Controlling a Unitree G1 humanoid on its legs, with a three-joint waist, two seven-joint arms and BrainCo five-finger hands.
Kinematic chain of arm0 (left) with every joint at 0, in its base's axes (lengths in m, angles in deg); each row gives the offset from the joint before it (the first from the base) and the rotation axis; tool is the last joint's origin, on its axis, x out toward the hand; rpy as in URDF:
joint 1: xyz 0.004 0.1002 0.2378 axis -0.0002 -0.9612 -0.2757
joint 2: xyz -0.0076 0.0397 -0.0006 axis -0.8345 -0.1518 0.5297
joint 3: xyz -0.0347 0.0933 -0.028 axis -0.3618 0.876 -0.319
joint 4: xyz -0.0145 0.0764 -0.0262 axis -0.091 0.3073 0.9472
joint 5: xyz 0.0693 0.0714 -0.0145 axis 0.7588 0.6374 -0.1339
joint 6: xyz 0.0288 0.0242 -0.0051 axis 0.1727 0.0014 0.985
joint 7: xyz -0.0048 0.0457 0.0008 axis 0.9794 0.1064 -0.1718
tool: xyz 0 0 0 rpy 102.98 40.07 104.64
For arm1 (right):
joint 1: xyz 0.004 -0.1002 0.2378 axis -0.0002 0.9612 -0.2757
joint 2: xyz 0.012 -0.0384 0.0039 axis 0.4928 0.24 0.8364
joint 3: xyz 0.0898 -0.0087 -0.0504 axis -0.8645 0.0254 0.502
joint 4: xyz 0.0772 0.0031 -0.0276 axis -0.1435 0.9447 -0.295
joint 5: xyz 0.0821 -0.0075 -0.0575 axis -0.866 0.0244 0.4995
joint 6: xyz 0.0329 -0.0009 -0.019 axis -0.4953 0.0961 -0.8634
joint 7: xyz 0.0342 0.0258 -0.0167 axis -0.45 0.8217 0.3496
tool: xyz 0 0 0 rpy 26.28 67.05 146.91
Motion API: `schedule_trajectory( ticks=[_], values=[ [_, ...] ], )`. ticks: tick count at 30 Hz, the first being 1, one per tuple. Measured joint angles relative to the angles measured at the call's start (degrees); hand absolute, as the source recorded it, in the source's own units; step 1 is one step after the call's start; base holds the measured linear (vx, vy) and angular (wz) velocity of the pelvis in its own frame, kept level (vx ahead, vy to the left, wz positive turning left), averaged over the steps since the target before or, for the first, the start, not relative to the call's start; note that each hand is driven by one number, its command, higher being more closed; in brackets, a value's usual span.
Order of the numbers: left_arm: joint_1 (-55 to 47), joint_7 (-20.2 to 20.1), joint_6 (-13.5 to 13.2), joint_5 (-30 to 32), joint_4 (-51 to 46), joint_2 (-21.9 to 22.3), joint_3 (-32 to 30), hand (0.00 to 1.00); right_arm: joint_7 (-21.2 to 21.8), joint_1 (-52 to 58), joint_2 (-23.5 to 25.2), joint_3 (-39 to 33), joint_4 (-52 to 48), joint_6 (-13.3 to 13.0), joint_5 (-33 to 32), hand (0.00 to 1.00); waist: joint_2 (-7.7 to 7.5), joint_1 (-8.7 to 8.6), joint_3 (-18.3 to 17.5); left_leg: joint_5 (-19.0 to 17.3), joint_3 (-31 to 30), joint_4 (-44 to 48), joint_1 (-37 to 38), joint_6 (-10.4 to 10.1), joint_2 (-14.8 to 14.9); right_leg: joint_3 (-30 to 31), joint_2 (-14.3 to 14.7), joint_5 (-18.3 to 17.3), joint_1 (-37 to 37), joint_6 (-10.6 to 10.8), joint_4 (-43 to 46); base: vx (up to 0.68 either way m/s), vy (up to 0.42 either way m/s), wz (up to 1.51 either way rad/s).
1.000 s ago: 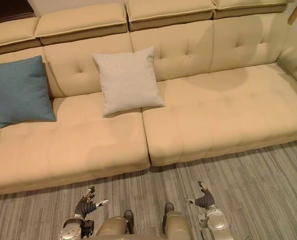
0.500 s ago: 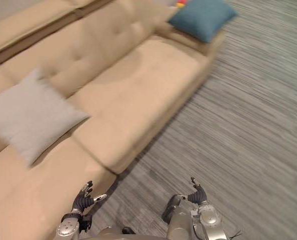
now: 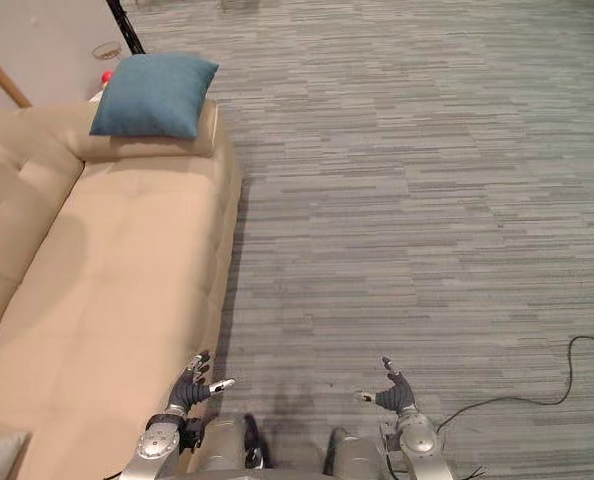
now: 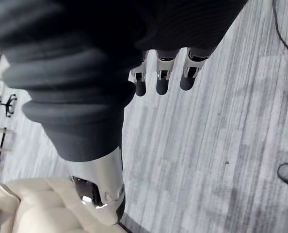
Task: Pick up cushions and gather them together orderly.
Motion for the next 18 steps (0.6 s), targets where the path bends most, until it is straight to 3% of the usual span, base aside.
schedule_trajectory(
  ticks=[1, 2, 3, 4, 5, 6, 7, 8, 9, 11, 13, 15, 16, 17, 18],
  values=[
    [-0.2, 0.17, 0.01, -0.03, -0.1, 0.07, -0.09, 0.0, -0.25, -0.15, 0.16, 0.08, 0.16, 0.04, -0.15, 0.0, -0.05, 0.67, -0.04, 2.9, 0.0, 0.15, 0.5, 1.33, 0.04, 1.07, -0.02, -0.53, 0.42, 0.83, 0.02, 0.57, 0.333, -0.8],
    [-0.75, 0.62, 0.04, -0.04, -0.42, -0.04, -0.34, 0.0, -0.31, -0.73, 1.2, 0.12, 0.15, -0.03, -0.56, 0.0, -1.25, 1.63, -1.0, 3.37, -0.1, 3.29, 0.2, 5.4, -1.77, 2.62, -1.35, -2.26, 1.37, 2.65, 0.14, 0.43, 0.242, -0.46],
    [-0.87, 0.84, 0.04, -0.04, -0.59, -0.06, -0.49, 0.0, -0.38, -0.67, 1.43, 0.09, 0.22, -0.08, -0.56, 0.0, -2.31, 1.47, -1.29, 1.75, 0.15, 4.85, -0.2, 6.63, -2.29, 2.64, -2.47, -3.05, 1.52, 3.74, 1.03, 0.68, 0.343, -0.35],
    [-0.46, 0.95, 0.09, -0.06, -0.6, 0.07, -0.46, 0.0, -0.39, -1.57, 1.63, -0.06, 1.57, -0.08, -0.55, 0.0, -4.36, 1.5, -1.45, -2.61, 1.63, 7.25, 0.16, 8.01, -3.78, 2.87, -5.6, -4.4, -1.58, 5.8, 10.31, 0.55, 0.285, -0.13],
    [-0.4, 0.94, 0.1, -0.15, -0.59, 0.12, -0.17, 0.0, -0.39, -2.29, 1.78, -0.37, 2.47, -0.08, -0.56, 0.0, -4.61, 1.37, -1.28, -4.01, 2.22, 7.86, 1.19, 8.52, -4.11, 2.77, -6.89, -3.77, -3.86, 6.54, 16.48, 0.64, 0.345, -0.24],
    [-0.56, 0.92, 0.16, -0.89, -0.58, -0.03, 0.39, 0.0, -0.48, -3.03, 2.27, -0.84, 4.08, -0.04, -0.61, 0.0, -5.13, 1.15, -0.8, -6.34, 3.14, 7.84, 5.47, 9.54, -5.4, 1.5, -10.77, 0.91, -8.4, 7.9, 31.11, 0.41, 0.232, -0.14],
    [-0.72, 1.01, 0.2, -1.23, -0.6, -0.12, 0.55, 0.0, -0.48, -3.35, 2.45, -1.03, 4.67, 0.0, -0.61, 0.0, -5.11, 0.99, -0.75, -7.2, 3.36, 7.65, 7.7, 9.92, -5.82, 0.21, -12.52, 1.72, -9.53, 7.04, 36.28, 0.56, 0.235, 0.01],
    [-1.15, 1.26, 0.26, -1.72, -0.71, -0.36, 1.35, 0.0, -0.49, -2.73, 2.76, -1.58, 5.54, 0.1, -0.73, 0.0, -4.51, -0.34, -0.65, -8.99, 3.3, 5.73, 13.4, 10.53, -6.51, -4.61, -15.28, -0.12, -10.68, 4.2, 43.43, 0.59, 0.159, 0.1],
    [-1.28, 1.4, 0.26, -1.94, -1.0, -0.58, 1.66, 0.0, -0.5, -2.39, 2.89, -1.68, 5.54, 0.04, -1.12, 0.0, -3.68, -0.58, -0.8, -9.18, 3.29, 3.25, 16.47, 10.51, -6.83, -7.2, -15.88, -1.5, -12.1, 2.67, 43.57, 0.75, 0.151, 0.14],
    [-0.82, 1.35, 0.22, -3.05, -2.71, -1.57, 1.77, 0.0, -0.43, -2.87, 2.98, -2.23, 5.53, 0.01, -1.13, 0.0, -3.38, -1.49, -1.22, -9.12, 2.71, -1.37, 20.2, 10.4, -6.9, -13.16, -15.35, -3.11, -16.17, 2.11, 38.21, 0.57, 0.088, 0.09],
    [1.67, 1.11, 0.25, -3.44, -2.94, -2.32, 2.04, 0.0, -0.41, -3.5, 2.64, -3.85, 5.66, 0.09, -1.2, 0.0, -2.72, -1.59, -0.9, -9.12, 2.01, -4.86, 23.4, 9.04, -6.24, -17.55, -12.75, -2.22, -20.75, 2.5, 23.09, 0.52, 0.032, 0.12],
    [3.52, 1.13, 0.46, -3.41, -2.79, -2.04, 1.91, 0.0, -0.45, -3.37, 1.55, -4.51, 6.06, 0.34, -1.24, 0.0, -1.32, -1.76, 0.12, -9.94, 1.8, -6.16, 28.34, 5.95, -4.75, -16.25, -8.04, 7.26, -22.85, 2.41, 1.92, 0.67, -0.031, 0.21],
    [3.51, 1.2, 0.45, -3.39, -2.78, -2.08, 1.77, 0.0, -0.45, -3.27, 1.53, -4.47, 6.11, 0.42, -1.23, 0.0, -1.4, -1.78, 0.1, -10.3, 1.74, -6.11, 29.76, 5.14, -4.63, -15.39, -6.99, 9.58, -22.88, 2.4, -1.45, 0.82, -0.133, 0.18],
    [3.02, 1.3, 0.43, -3.32, -2.39, -2.18, 1.53, 0.0, -0.42, -2.82, 1.6, -4.3, 6.08, 0.5, -1.2, 0.0, -1.78, -1.73, -0.18, -11.67, 0.97, -5.06, 32.97, 2.76, -4.26, -14.07, -5.87, 13.36, -23.17, 1.39, -4.28, 0.57, -0.11, 0.2],
    [2.77, 1.28, 0.42, -3.24, -2.1, -2.36, 1.56, 0.0, -0.37, -2.54, 1.67, -4.24, 6.06, 0.54, -1.19, 0.0, -2.15, -1.78, -0.4, -12.18, 0.46, -3.59, 33.67, 1.87, -4.06, -13.02, -5.81, 14.68, -23.47, -0.22, -2.93, 0.77, -0.179, 0.48]
  ],
)
